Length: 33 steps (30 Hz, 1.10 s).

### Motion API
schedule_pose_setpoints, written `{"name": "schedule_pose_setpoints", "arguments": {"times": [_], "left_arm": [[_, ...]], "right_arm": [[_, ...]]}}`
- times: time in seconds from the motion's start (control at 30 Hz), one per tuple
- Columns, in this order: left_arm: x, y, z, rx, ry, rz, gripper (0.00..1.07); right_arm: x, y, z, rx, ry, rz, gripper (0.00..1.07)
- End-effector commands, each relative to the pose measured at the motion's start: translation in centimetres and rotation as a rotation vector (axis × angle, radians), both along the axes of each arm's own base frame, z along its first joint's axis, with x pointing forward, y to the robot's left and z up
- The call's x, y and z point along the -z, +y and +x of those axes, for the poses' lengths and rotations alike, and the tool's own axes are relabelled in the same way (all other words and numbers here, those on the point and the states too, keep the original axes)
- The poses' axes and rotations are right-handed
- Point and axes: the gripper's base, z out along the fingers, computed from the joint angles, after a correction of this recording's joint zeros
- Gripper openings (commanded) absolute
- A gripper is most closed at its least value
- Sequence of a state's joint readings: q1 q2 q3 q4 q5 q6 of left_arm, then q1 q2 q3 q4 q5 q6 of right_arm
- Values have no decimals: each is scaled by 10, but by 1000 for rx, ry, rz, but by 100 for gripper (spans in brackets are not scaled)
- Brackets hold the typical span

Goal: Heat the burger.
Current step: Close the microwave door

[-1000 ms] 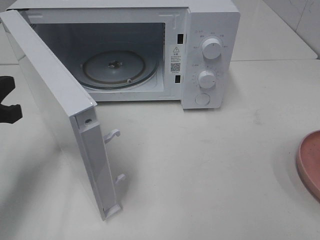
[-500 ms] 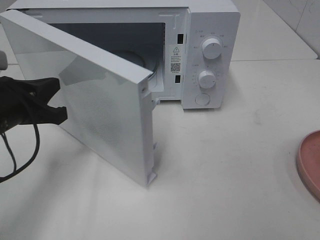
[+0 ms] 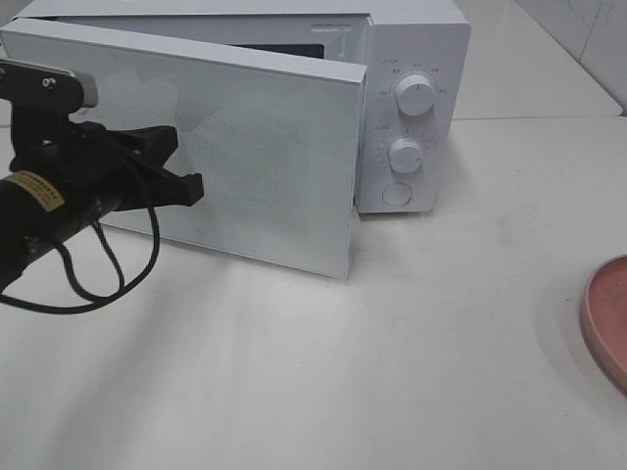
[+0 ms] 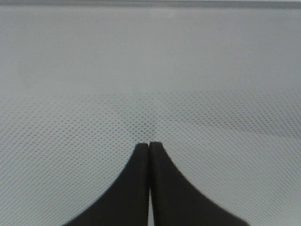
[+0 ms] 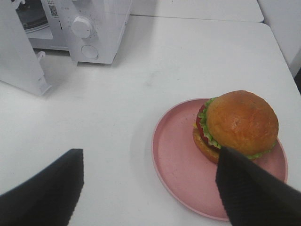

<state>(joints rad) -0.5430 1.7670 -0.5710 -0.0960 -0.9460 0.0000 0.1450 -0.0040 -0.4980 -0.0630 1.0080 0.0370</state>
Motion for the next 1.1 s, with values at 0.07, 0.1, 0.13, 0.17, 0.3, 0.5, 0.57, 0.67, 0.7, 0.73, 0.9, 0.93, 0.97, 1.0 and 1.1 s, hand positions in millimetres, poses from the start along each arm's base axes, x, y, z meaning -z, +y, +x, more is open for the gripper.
{"name": "schedule_pose_setpoints", "arguments": {"times": [0.07, 0.1, 0.13, 0.17, 0.3, 0.5, 0.57, 0.67, 0.7, 0.73, 0.9, 0.93, 0.97, 1.0, 1.1], "left_arm": [[-3, -14, 11, -3, -7, -19, 0], [-5, -21, 18, -14, -10, -30, 0], [-6, -25, 22, -19, -14, -28, 0], [-6, -25, 22, -19, -14, -28, 0], [-9, -43, 39, -21, -19, -10, 0], [-11, -59, 63, -32, -11, -14, 0], [-11, -61, 67, -36, -12, -8, 0], [-12, -66, 77, -56, 0, -3, 0], [-14, -69, 83, -73, 2, -13, 0], [-14, -70, 86, -81, 1, -15, 0], [-18, -74, 93, -92, -5, -26, 0], [-18, -75, 93, -85, -6, -22, 0], [-18, -75, 93, -85, -6, -22, 0], [-18, -75, 92, -78, 5, -15, 0], [-20, -74, 86, -55, 52, 5, 0]], "right_arm": [[0, 0, -4, 3, -36, 2, 75], [0, 0, -4, 3, -36, 2, 75], [0, 0, -4, 3, -36, 2, 75], [0, 0, -4, 3, -36, 2, 75], [0, 0, -4, 3, -36, 2, 75], [0, 0, -4, 3, -36, 2, 75], [0, 0, -4, 3, -36, 2, 75], [0, 0, -4, 3, -36, 2, 75], [0, 0, -4, 3, -36, 2, 75], [0, 0, -4, 3, -36, 2, 75], [0, 0, -4, 4, -36, 3, 75], [0, 0, -4, 4, -36, 3, 75], [0, 0, -4, 4, -36, 3, 75], [0, 0, -4, 4, -36, 3, 75], [0, 0, -4, 4, -36, 3, 75]]}}
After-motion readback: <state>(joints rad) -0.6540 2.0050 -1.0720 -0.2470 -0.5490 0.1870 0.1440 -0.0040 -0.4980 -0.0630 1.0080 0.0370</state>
